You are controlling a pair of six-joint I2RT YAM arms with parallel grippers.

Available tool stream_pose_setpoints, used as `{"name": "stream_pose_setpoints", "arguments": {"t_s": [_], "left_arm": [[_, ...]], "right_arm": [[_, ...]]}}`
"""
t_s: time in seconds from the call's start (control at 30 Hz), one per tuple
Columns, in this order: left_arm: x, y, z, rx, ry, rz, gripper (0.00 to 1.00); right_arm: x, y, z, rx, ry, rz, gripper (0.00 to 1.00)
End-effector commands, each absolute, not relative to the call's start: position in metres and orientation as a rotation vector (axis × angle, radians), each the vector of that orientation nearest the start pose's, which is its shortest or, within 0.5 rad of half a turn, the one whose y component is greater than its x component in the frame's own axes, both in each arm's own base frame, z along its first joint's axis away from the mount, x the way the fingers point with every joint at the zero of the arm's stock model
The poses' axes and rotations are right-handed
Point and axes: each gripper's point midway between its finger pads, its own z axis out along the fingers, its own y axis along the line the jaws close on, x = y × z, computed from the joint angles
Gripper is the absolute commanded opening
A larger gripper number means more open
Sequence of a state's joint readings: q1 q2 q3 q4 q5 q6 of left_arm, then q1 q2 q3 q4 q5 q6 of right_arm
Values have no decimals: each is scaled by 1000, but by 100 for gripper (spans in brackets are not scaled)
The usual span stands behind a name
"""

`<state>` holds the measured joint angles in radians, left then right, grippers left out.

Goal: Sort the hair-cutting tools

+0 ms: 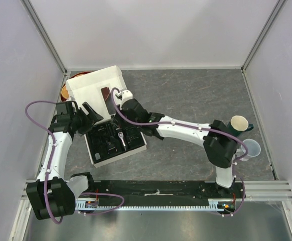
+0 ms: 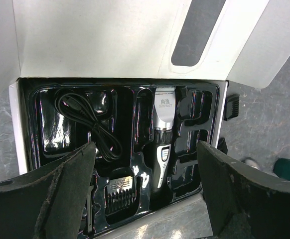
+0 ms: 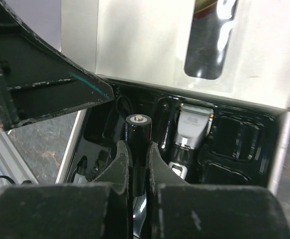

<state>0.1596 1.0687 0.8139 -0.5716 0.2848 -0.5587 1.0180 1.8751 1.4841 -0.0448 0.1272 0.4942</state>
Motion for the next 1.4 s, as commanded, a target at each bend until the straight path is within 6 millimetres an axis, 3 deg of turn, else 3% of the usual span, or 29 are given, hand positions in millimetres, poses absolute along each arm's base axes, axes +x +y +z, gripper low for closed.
{"name": "stream_pose_setpoints", "arguments": {"t_s": [0.0,0.2,0.57,0.93,1.37], "left_arm": [[290,-22,151,-679,2277,-500,88],[283,6,161,-773,2224,-308,87],[285,-2,158,-751,2232,-363,87],[285,-3,157,-747,2237,-374,87],[285,-4,156,-741,2242,-376,87]], "right_arm": [[304,512,210,-408,1928,940,0],[300,532,185,-436,1946,965,0],[298,550,150,-457,1978,940,0],[302,542,124,-445,2030,855,0],[308,539,106,-469,2040,782,0]]}}
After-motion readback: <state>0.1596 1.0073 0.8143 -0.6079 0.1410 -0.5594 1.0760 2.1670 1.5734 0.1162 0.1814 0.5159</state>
